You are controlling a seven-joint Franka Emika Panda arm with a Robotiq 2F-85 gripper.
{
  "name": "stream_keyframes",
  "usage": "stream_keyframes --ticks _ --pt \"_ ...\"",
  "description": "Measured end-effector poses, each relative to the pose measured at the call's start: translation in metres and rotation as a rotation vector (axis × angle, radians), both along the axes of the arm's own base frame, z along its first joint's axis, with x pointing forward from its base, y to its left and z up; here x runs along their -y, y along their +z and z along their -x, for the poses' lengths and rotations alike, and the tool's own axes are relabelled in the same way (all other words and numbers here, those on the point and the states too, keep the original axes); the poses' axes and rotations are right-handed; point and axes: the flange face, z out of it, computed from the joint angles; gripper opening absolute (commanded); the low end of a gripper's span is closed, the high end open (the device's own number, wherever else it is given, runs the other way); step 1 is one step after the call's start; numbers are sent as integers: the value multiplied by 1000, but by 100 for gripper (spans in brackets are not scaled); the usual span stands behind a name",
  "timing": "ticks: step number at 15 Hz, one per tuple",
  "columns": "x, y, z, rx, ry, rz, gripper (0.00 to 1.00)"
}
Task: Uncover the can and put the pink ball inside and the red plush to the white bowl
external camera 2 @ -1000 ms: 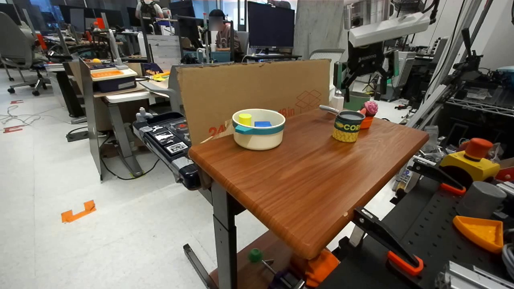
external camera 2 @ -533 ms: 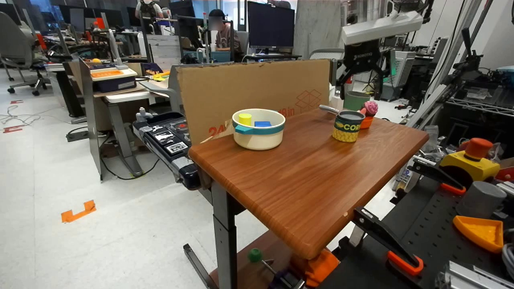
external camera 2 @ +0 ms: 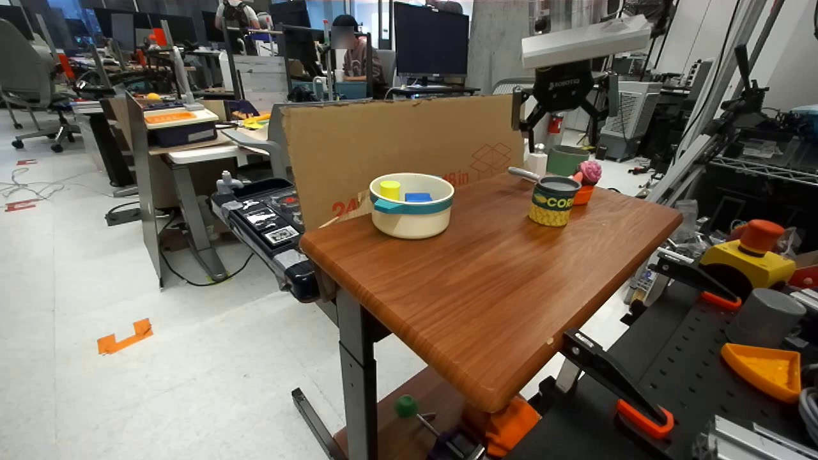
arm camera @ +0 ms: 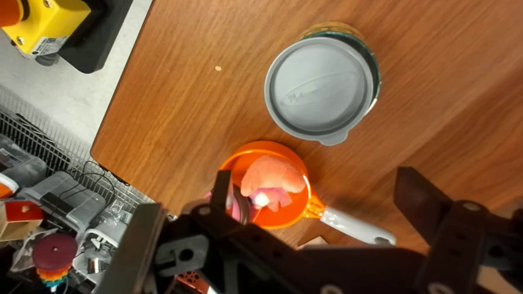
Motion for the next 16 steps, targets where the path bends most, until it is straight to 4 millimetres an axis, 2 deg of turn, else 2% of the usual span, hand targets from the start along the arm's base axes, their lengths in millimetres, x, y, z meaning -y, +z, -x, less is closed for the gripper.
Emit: stream_keyframes --ticks 6,12,16 --pt "1 -9 0 1 -26 36 100" --pt "-26 -9 2 -60 -28 -163 100" --pt "-29 -4 1 -94 -6 -203 100"
